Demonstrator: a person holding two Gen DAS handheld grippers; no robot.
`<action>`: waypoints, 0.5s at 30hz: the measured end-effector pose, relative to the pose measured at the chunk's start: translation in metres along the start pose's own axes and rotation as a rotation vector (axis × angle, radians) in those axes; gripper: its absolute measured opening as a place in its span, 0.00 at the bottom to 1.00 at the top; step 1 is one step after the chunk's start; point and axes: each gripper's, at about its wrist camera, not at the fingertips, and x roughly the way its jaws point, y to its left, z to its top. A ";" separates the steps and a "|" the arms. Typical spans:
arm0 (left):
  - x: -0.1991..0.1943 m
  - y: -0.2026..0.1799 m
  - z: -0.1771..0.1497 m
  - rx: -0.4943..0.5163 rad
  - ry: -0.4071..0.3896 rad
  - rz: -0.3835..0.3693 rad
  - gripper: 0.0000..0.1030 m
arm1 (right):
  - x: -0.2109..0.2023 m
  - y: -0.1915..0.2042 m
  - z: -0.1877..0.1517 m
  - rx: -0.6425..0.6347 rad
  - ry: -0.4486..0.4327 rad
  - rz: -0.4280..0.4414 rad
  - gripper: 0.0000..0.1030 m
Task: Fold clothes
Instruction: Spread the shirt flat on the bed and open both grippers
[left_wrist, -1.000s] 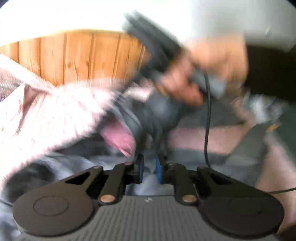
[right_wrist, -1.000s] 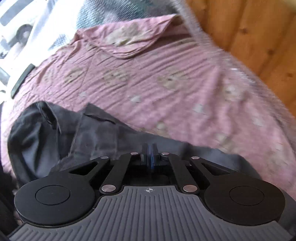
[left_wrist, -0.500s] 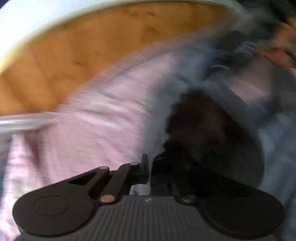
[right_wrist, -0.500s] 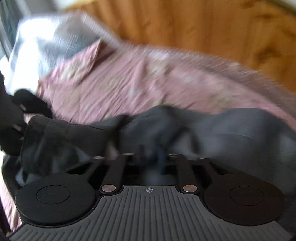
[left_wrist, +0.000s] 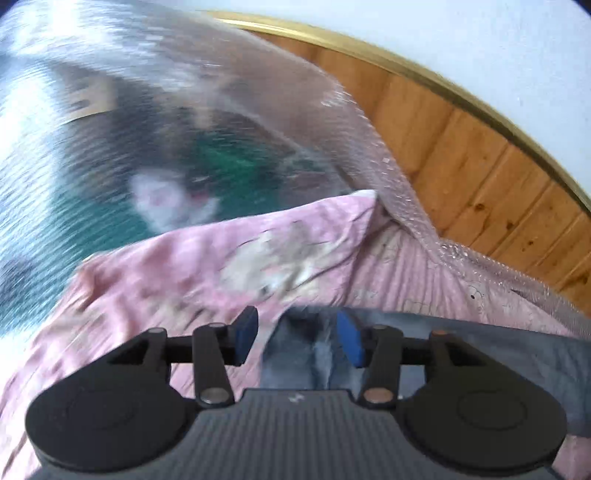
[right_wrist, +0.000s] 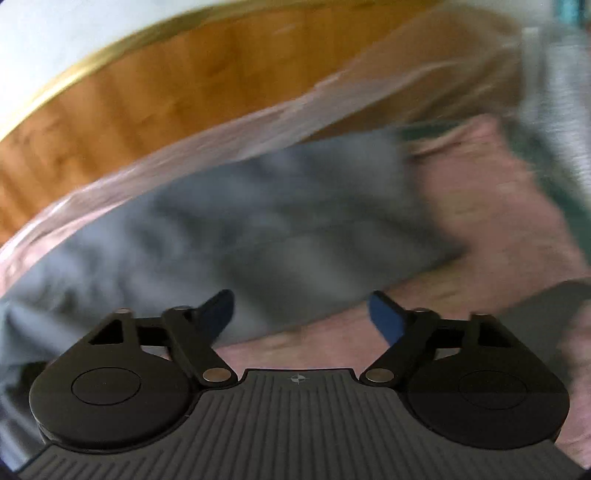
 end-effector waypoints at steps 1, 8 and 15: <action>-0.015 0.003 -0.007 -0.007 0.004 0.004 0.47 | -0.008 -0.018 0.000 -0.005 -0.012 -0.045 0.84; -0.089 -0.008 -0.124 -0.017 0.210 -0.056 0.58 | -0.066 -0.138 -0.041 0.236 -0.051 -0.110 0.92; -0.090 -0.033 -0.178 -0.083 0.251 -0.001 0.50 | 0.000 -0.130 -0.063 0.340 0.085 0.125 0.27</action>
